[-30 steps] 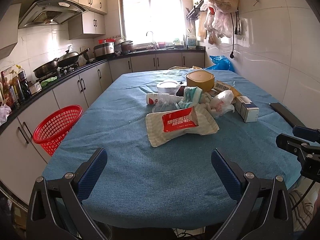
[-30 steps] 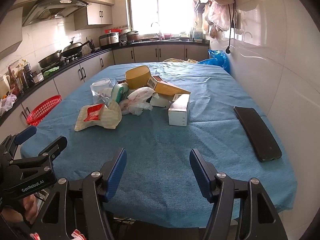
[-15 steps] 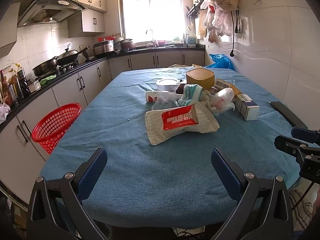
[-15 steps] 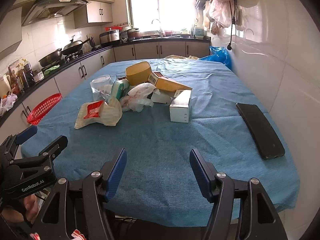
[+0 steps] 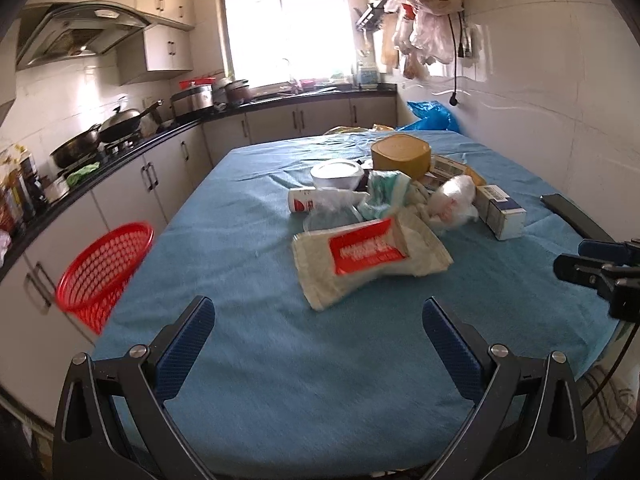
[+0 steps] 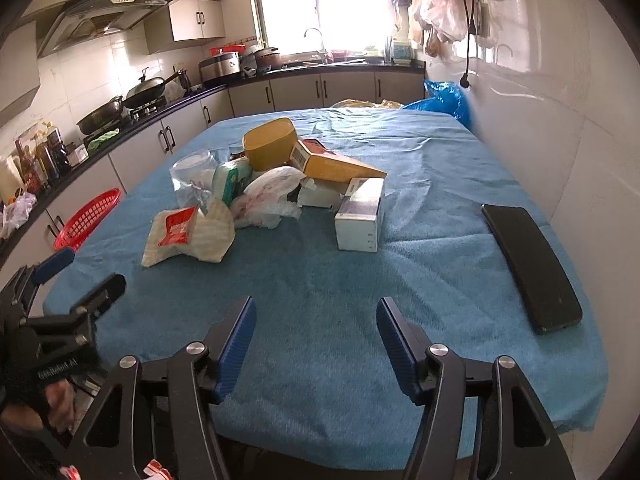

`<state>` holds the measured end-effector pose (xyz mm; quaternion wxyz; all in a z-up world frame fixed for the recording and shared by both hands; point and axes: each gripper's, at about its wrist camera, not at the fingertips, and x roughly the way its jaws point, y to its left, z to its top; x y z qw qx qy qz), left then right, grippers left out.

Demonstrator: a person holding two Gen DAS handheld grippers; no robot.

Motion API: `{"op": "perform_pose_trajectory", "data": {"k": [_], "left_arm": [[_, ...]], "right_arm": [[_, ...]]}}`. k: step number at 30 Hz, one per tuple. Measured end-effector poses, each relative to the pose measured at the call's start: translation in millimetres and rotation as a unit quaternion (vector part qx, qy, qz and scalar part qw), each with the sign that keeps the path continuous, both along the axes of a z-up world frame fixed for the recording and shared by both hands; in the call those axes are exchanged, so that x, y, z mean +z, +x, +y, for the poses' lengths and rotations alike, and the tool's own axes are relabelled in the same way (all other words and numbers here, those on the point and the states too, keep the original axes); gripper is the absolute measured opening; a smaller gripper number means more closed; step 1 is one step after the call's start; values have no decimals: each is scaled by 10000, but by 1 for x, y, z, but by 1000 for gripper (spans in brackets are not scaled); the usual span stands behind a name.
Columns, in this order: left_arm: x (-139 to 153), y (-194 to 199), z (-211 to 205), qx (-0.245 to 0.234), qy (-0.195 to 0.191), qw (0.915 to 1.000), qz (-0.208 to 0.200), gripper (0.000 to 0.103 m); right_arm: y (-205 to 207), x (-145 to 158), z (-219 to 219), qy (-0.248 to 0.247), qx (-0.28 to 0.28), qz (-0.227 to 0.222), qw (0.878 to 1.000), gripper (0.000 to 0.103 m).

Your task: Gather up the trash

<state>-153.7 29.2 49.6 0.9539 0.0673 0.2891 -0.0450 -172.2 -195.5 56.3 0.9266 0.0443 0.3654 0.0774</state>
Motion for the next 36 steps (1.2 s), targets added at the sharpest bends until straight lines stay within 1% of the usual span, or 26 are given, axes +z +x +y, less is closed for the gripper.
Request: {"op": "perform_pose_trajectory", "data": {"k": [2, 4, 5, 8, 9, 11, 13, 15, 17, 20, 21, 23, 24, 25, 27, 28, 30, 33, 35, 36], "left_arm": [[6, 16, 11, -145, -173, 9996, 141, 103], [10, 35, 21, -245, -380, 9984, 336, 103], [11, 48, 26, -405, -574, 9964, 475, 103], [8, 84, 30, -635, -864, 9904, 871, 103], [5, 93, 29, -743, -917, 9882, 978, 103], [-1, 112, 26, -777, -965, 9858, 1137, 103], [-8, 125, 21, -1082, -1020, 9800, 1319, 103], [-14, 133, 17, -1118, -944, 9796, 1374, 103], [-17, 132, 13, -1266, -962, 9766, 1449, 103], [-18, 119, 6, -1650, -948, 9709, 1454, 103], [-19, 111, 2, -1826, -918, 9674, 1494, 103], [-20, 95, -9, -2081, -750, 9630, 1539, 103], [-21, 85, -16, -2281, -723, 9585, 1552, 103], [-21, 73, -23, -2525, -725, 9517, 1590, 103], [-20, 54, -32, -2798, -715, 9449, 1541, 103], [-18, 45, -36, -2865, -680, 9443, 1467, 103], [-14, 37, -38, -2806, -595, 9488, 1322, 103], [-5, 37, -35, -2474, -440, 9617, 1091, 103], [-2, 46, -33, -2267, -491, 9663, 1117, 103], [-2, 58, -34, -2132, -465, 9690, 1162, 103]], "right_arm": [[6, 1, -5, 84, -1, 44, 10000, 55], [15, 0, -12, 215, -20, 148, 9997, 52], [18, 0, -15, 268, -24, 177, 9995, 51], [28, -1, -25, 491, -32, 305, 9983, 50], [31, -1, -28, 535, -45, 326, 9980, 50], [37, -2, -33, 581, -78, 367, 9976, 50], [43, -3, -37, 661, -62, 434, 9968, 50], [48, -3, -40, 729, -56, 491, 9961, 50], [53, -4, -43, 769, -51, 535, 9956, 50], [60, -6, -44, 785, -53, 578, 9952, 50], [64, -6, -44, 803, -43, 603, 9949, 50], [69, -7, -43, 816, -26, 627, 9947, 50], [72, -7, -42, 813, -21, 627, 9947, 50], [74, -7, -42, 807, -28, 618, 9948, 50], [79, -7, -43, 812, -41, 618, 9948, 50], [81, -7, -43, 815, -48, 623, 9947, 50], [84, -7, -45, 802, -76, 639, 9947, 50], [91, -6, -45, 818, -110, 673, 9943, 50], [97, -5, -44, 890, -120, 690, 9936, 50], [99, -5, -43, 888, -129, 677, 9937, 50]]}}
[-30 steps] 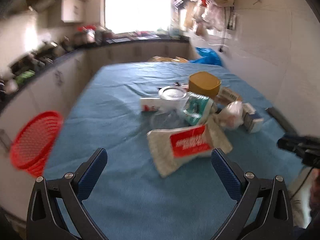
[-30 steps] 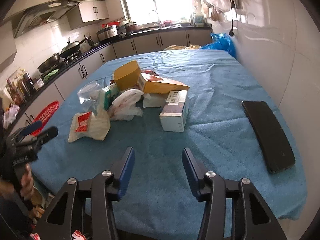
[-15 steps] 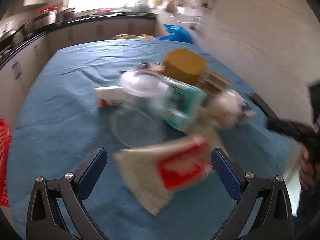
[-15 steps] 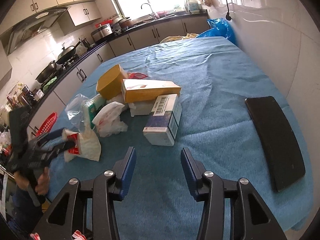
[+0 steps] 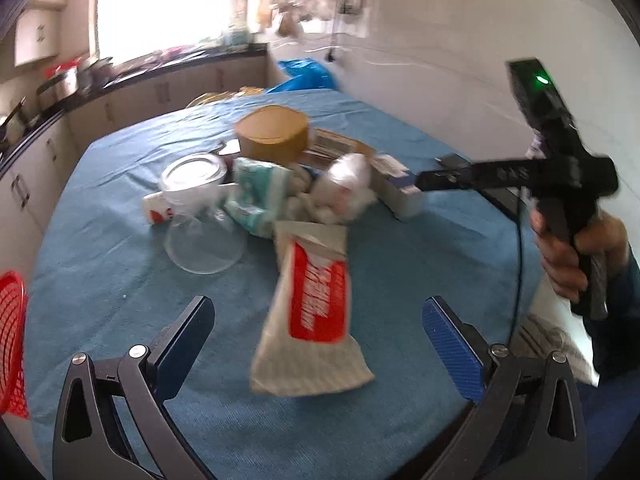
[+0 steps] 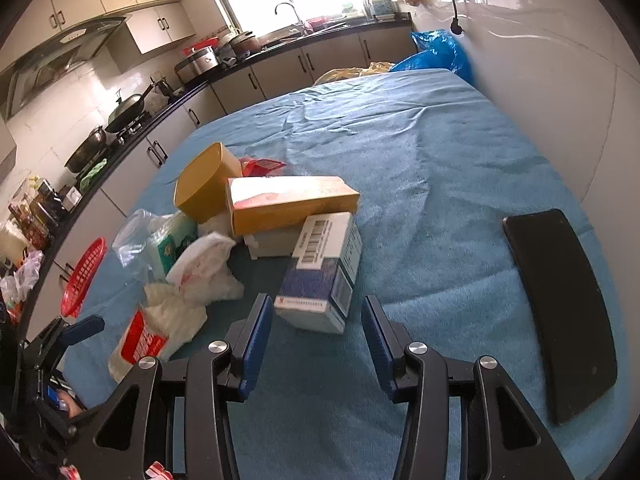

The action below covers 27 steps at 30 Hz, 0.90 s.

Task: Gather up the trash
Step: 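Grasp the red-printed wet-wipe packet with the left gripper while the right gripper grasps the white-blue medicine box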

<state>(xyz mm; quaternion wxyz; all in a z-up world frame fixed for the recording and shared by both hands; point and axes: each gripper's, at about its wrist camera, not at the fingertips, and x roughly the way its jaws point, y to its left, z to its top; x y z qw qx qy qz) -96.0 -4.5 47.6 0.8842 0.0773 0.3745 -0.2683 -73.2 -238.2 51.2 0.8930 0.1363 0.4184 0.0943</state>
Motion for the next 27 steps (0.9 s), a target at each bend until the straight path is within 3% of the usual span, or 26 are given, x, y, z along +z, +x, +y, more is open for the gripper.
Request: {"op": "perform_pose_trajectory", "data": {"k": [6, 8, 10, 13, 15, 18, 27], "left_arm": [[-7, 15, -18, 620, 416, 9972, -61, 103], [-11, 19, -26, 821, 626, 9946, -108, 99], [-14, 22, -28, 922, 749, 9929, -61, 84], [-24, 29, -29, 1014, 778, 9916, 189, 61], [-29, 30, -27, 1052, 752, 9912, 297, 50], [-31, 28, -22, 1088, 568, 9919, 314, 42], [-16, 2, -6, 1047, 133, 9944, 13, 41]], "right_arm": [[19, -9, 16, -251, -47, 120, 9996, 50], [25, -12, 20, -455, -81, 140, 9988, 50], [27, -15, 21, -618, -159, 195, 9978, 50], [24, -19, 17, -638, -192, 201, 9976, 41], [18, -19, 13, -630, -226, 127, 9977, 37], [4, -16, 3, -509, -341, 31, 9981, 37], [-38, 7, 0, -82, -300, -527, 9981, 37]]}}
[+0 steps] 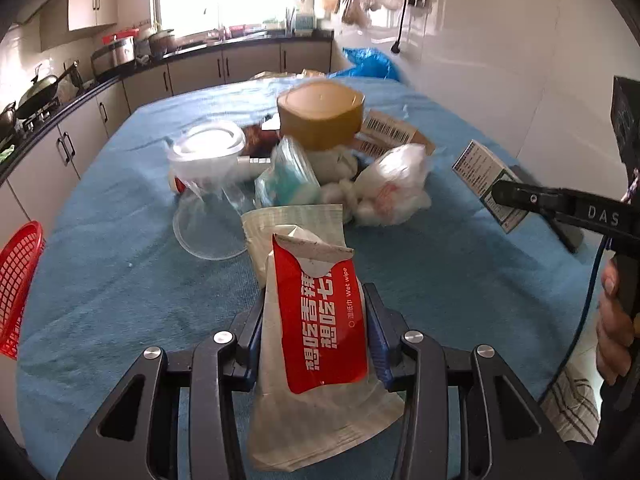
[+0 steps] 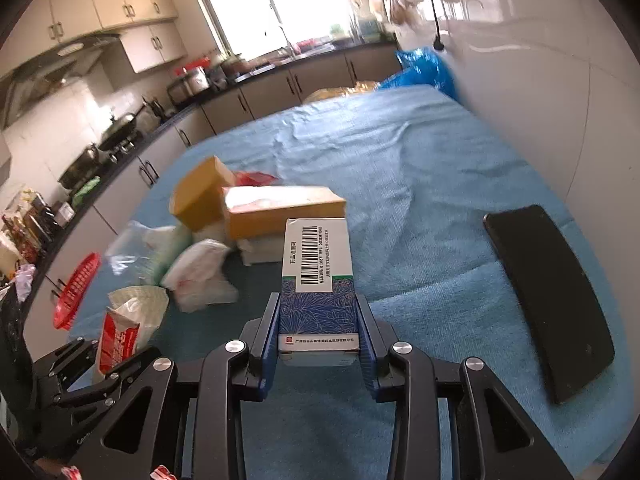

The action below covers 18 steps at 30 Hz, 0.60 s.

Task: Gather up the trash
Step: 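Grasp the red-printed wet-wipe packet with the left gripper while the right gripper grasps the white-blue medicine box, then carry the wet-wipe packet and medicine box to the red basket and open both grippers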

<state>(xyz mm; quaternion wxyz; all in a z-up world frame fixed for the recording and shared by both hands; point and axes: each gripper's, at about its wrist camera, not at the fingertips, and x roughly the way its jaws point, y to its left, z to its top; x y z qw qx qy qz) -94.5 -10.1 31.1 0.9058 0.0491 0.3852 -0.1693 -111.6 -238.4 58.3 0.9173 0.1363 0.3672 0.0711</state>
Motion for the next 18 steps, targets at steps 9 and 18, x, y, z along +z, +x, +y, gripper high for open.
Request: {"op": "perform_pose_trajectory", "data": {"k": [9, 18], "left_arm": [[31, -16, 25, 319, -189, 9985, -413, 41], [45, -17, 72, 960, -193, 9935, -584, 41]], "right_arm": [[-14, 24, 36, -28, 543, -350, 9979, 37], [-17, 32, 82, -66, 1207, -361, 9920, 37]]}}
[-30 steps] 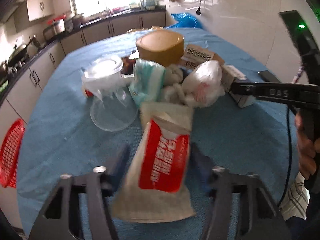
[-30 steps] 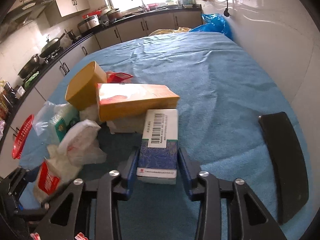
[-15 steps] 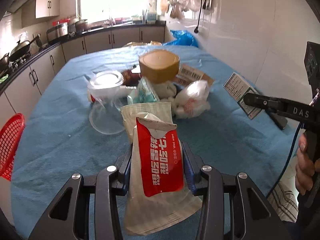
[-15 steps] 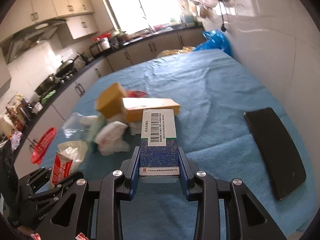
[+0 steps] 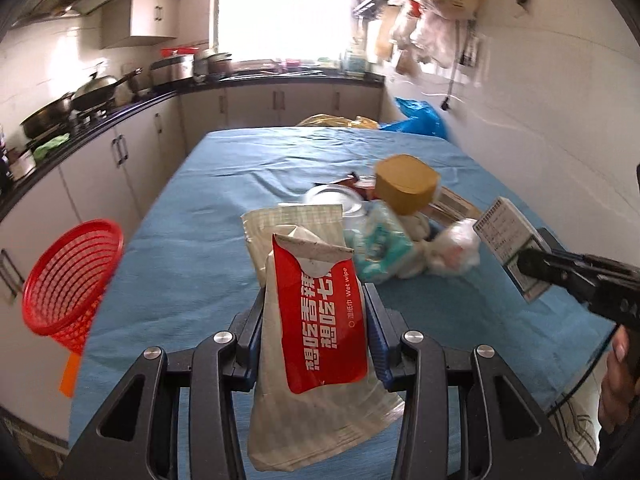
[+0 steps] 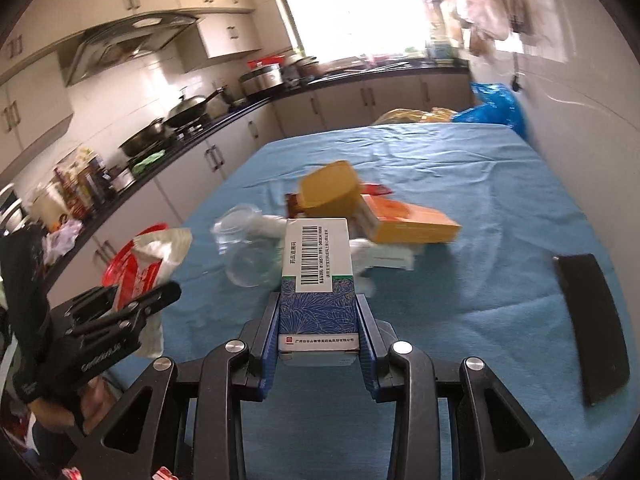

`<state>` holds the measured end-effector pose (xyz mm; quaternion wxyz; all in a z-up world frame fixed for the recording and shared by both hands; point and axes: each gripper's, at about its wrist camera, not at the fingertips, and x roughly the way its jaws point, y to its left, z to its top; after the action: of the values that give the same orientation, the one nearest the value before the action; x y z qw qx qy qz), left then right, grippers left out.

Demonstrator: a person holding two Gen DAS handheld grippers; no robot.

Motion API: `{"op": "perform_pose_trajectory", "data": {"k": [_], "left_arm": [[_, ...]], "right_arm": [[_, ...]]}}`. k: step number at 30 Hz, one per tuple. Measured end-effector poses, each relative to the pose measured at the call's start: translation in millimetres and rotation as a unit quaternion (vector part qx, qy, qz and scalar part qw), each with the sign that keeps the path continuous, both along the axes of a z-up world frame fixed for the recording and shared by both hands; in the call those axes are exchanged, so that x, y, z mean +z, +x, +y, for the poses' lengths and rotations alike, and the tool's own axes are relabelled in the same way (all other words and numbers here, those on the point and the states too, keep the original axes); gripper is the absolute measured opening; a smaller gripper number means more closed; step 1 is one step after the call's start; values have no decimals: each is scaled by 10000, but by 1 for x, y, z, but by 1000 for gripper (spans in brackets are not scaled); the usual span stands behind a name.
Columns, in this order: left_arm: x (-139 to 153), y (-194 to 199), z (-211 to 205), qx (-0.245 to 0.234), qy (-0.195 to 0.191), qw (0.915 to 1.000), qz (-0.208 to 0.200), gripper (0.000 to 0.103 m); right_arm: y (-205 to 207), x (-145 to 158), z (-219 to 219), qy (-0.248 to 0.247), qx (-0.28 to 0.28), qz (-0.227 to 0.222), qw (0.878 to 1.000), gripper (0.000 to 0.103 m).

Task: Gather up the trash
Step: 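Carry the wet-wipe packet and medicine box to the red basket and open both grippers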

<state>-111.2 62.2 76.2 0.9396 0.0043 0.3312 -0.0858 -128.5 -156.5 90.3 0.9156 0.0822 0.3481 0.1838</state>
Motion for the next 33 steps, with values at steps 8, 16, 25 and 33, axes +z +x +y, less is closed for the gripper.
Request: {"op": "perform_pose_trajectory", "data": {"k": [8, 16, 25, 33], "left_arm": [[3, -4, 36, 458, -12, 9989, -74, 41], [4, -6, 59, 878, 40, 9961, -102, 42], [5, -10, 103, 1415, -67, 9899, -87, 42], [6, -7, 155, 1880, -163, 9820, -64, 42]], "right_arm": [[2, 4, 41, -73, 531, 0, 9986, 37], [11, 3, 79, -96, 1030, 97, 9946, 37], [26, 3, 126, -165, 1550, 188, 9876, 37], [50, 5, 179, -138, 1984, 373, 9793, 37]]}}
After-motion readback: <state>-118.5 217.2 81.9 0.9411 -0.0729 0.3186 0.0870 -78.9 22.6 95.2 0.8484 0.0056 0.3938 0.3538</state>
